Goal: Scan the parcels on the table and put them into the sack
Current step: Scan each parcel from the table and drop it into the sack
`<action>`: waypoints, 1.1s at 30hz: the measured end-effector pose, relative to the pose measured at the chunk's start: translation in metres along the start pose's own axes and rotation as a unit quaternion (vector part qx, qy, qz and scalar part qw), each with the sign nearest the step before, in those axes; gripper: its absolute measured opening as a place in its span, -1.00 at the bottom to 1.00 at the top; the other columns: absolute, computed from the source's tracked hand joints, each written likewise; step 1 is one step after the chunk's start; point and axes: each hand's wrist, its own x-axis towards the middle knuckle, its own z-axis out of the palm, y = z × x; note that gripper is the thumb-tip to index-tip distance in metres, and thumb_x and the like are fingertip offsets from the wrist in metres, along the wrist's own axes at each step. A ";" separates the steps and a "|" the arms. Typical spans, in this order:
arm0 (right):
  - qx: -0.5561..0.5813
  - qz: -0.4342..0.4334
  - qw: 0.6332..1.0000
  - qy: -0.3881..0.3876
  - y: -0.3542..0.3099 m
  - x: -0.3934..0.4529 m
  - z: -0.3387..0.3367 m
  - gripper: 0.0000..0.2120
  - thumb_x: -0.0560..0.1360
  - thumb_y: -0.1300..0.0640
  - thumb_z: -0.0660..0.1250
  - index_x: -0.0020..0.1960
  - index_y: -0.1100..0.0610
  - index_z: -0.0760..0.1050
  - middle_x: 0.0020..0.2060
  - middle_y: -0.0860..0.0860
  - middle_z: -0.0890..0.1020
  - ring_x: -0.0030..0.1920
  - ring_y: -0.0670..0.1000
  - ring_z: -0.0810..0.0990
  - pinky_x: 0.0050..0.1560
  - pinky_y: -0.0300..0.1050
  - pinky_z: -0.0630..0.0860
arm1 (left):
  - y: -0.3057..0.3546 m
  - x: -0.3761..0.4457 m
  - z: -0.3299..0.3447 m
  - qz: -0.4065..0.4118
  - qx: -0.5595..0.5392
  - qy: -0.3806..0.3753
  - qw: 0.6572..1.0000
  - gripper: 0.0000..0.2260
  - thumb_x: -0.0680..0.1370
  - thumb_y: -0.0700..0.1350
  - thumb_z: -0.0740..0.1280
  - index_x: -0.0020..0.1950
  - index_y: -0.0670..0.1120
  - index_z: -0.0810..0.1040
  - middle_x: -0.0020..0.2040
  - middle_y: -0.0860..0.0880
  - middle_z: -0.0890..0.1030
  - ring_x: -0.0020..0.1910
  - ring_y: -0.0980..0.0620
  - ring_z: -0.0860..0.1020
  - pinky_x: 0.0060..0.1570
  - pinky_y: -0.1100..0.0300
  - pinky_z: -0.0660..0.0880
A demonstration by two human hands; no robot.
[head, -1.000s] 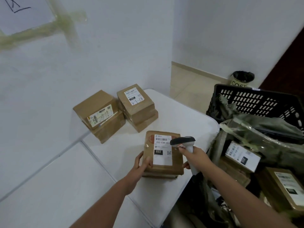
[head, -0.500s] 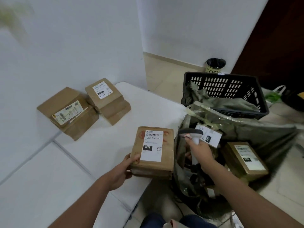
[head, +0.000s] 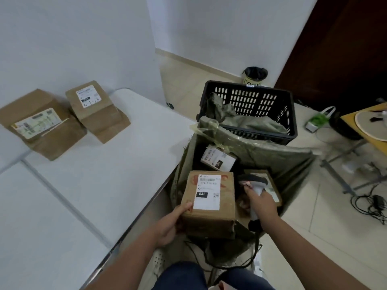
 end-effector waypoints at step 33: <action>0.279 0.215 0.927 -0.127 0.028 0.050 0.053 -0.68 0.53 0.13 0.42 0.25 0.13 0.49 -0.01 0.23 0.70 -0.08 0.10 0.73 -0.06 -0.05 0.65 | -0.043 0.098 0.031 -0.065 -0.047 0.308 0.948 -0.39 0.64 0.28 0.02 0.51 -0.12 0.29 0.45 -0.18 0.36 0.33 -0.18 0.43 0.38 -0.07 0.34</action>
